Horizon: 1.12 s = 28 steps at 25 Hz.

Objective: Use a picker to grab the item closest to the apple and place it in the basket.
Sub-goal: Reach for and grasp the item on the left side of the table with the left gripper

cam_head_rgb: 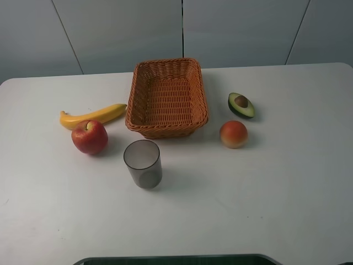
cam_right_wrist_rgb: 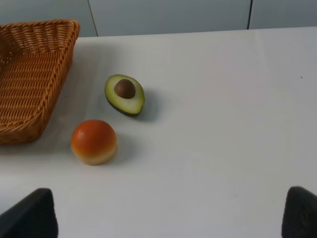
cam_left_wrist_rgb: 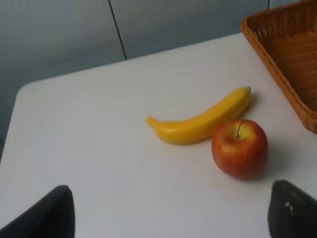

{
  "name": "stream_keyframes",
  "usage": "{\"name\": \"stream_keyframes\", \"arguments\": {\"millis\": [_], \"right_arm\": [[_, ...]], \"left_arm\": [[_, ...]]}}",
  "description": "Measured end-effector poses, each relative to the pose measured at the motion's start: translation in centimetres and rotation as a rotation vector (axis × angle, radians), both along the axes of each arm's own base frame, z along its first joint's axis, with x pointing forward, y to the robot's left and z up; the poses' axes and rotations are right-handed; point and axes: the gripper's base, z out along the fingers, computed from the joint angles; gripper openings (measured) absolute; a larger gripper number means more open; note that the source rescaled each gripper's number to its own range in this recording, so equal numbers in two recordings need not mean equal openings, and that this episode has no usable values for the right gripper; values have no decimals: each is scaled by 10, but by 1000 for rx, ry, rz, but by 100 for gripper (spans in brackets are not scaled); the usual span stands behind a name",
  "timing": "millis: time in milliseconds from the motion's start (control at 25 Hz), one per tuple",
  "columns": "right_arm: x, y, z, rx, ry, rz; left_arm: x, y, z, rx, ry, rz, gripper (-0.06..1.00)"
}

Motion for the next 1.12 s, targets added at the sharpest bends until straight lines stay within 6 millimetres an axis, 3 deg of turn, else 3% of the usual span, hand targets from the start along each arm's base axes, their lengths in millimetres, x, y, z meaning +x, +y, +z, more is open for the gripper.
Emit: {"name": "stream_keyframes", "arguments": {"millis": [160, 320, 560, 880, 1120], "right_arm": [[0, 0, 0, 0, 0, 0], [0, 0, 0, 0, 0, 0], [0, 0, 0, 0, 0, 0], [0, 0, 0, 0, 0, 0], [0, 0, 0, 0, 0, 0]], "left_arm": [[44, -7, 16, 12, 44, -39, 100], [98, -15, 17, 36, 154, -89, 100], [172, -23, 7, 152, 358, -173, 100], [279, -35, 0, 327, 498, -335, 100], [349, -43, -40, 374, 633, -430, 100]]}}
